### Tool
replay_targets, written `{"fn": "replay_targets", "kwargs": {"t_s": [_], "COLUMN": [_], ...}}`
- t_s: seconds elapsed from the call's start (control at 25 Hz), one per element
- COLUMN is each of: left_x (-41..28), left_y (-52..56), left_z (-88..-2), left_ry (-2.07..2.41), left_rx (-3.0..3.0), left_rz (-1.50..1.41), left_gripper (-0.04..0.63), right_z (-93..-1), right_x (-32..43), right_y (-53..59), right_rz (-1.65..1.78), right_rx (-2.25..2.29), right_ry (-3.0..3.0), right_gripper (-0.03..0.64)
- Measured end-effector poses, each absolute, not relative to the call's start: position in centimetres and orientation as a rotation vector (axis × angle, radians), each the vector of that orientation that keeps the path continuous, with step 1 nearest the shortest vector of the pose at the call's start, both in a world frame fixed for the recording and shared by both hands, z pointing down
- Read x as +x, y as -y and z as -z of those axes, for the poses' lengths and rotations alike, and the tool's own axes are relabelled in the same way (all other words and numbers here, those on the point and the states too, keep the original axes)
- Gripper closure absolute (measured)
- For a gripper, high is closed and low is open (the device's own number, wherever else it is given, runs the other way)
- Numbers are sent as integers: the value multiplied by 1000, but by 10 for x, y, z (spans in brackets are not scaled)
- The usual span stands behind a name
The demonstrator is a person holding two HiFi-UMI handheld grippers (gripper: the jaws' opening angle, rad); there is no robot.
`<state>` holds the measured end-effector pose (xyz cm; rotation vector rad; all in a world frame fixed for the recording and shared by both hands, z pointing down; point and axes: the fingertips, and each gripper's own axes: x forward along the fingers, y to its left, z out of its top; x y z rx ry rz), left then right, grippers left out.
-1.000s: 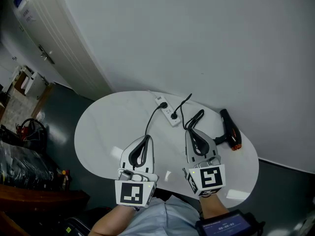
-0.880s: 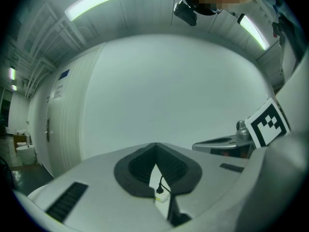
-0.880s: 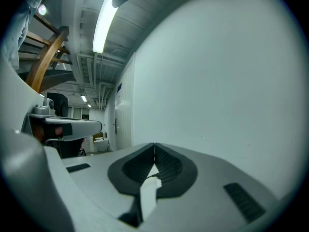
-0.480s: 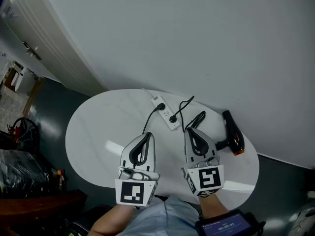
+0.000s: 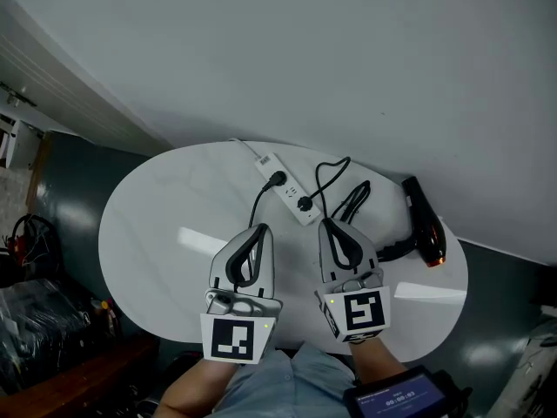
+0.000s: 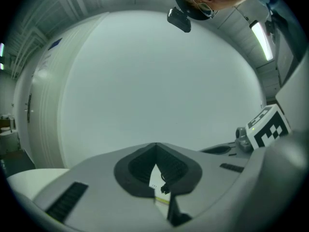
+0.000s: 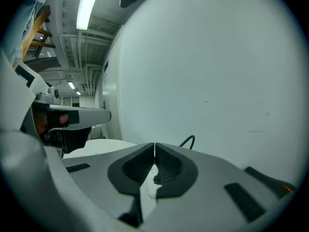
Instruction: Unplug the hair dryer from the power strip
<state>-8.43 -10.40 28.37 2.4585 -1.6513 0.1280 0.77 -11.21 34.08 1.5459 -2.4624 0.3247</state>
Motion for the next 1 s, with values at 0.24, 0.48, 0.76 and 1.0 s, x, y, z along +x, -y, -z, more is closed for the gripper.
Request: {"fn": "replay_targets", "kwargs": {"t_s": [0.24, 0.48, 0.76, 1.0], "left_x": [-89, -91, -87, -86], "left_y": [123, 140, 156, 163], "left_z": [-316, -347, -376, -391], "left_ry": [1599, 1555, 1491, 1465], "left_rx": [2423, 2375, 2348, 2323], "left_rz": [-192, -243, -289, -310], "left_gripper": [597, 597, 597, 597], "right_z": [-382, -422, -449, -464], "right_x": [5, 3, -3, -8], "right_y": [125, 134, 145, 148], "right_rz": [-402, -501, -561, -611], "right_rx": [1528, 1506, 1466, 1434], "right_ry": [2404, 2350, 2330, 2321], "right_gripper": [613, 612, 611, 521]}}
